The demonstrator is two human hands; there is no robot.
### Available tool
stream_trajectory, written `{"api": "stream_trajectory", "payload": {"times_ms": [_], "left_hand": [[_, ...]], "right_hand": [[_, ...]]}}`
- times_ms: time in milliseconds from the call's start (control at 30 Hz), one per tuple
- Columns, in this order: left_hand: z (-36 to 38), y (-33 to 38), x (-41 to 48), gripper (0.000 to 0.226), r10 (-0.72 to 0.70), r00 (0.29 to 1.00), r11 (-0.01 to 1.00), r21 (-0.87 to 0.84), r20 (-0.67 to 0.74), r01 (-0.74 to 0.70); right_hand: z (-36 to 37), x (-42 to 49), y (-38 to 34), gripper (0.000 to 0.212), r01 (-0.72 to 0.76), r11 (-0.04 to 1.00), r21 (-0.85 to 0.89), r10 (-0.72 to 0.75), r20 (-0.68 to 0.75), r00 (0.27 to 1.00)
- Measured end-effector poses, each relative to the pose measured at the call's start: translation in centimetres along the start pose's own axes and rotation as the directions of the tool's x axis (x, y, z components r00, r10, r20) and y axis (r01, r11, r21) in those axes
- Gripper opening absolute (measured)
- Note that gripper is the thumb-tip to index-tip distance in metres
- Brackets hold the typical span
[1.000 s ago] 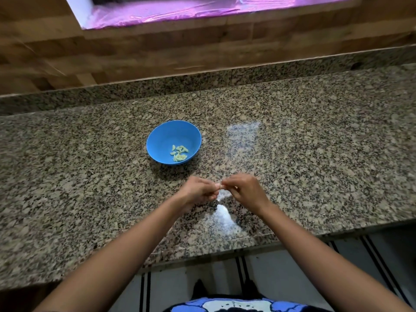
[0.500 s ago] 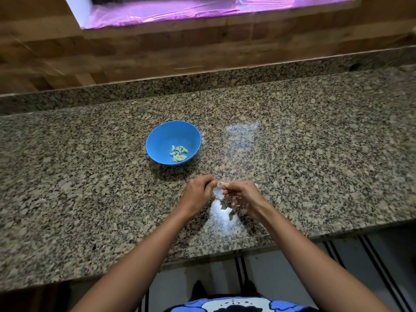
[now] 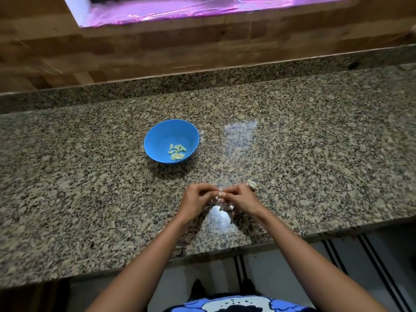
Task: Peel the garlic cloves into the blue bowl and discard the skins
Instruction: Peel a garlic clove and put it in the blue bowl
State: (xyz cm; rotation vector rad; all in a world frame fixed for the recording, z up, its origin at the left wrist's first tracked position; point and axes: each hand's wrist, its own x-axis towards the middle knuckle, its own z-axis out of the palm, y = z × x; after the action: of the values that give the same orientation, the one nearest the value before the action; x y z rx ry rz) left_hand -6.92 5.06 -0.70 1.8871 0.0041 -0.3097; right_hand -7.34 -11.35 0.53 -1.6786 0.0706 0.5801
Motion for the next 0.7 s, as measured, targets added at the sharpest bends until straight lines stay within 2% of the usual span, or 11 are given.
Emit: {"api": "stream_trajectory", "payload": {"times_ms": [133,267,400,533,600,700], "left_hand": [[0.1,0.0,-0.2,0.014,-0.022,0.998,0.983,-0.183,0.050,0.031],[0.3,-0.1,-0.4,0.012,-0.012,0.999,0.961,-0.274,0.039,0.022],[0.9,-0.2,-0.5,0.015,0.006,1.000,0.958,-0.286,0.009,-0.003],[1.2,-0.3,-0.7,0.011,-0.055,0.998,0.927,-0.371,0.017,0.057],[1.3,-0.4,-1.0,0.012,-0.100,0.995,0.900,-0.424,0.024,0.100],[1.3,-0.7,-1.4,0.013,-0.216,0.976,0.833,-0.522,-0.003,0.182]], "right_hand": [[-0.3,-0.2,0.1,0.015,-0.023,0.992,0.124,0.015,0.065,0.998],[-0.2,-0.1,0.3,0.020,-0.105,0.951,0.291,0.084,0.085,0.993],[0.1,0.4,0.1,0.021,-0.244,0.840,0.484,0.208,0.129,0.970],[0.6,0.5,0.3,0.022,-0.302,0.710,0.637,0.251,0.171,0.953],[0.9,0.4,0.2,0.022,-0.292,0.738,0.608,0.255,0.150,0.955],[1.0,0.5,0.0,0.019,-0.226,0.896,0.381,0.244,0.003,0.970]]}}
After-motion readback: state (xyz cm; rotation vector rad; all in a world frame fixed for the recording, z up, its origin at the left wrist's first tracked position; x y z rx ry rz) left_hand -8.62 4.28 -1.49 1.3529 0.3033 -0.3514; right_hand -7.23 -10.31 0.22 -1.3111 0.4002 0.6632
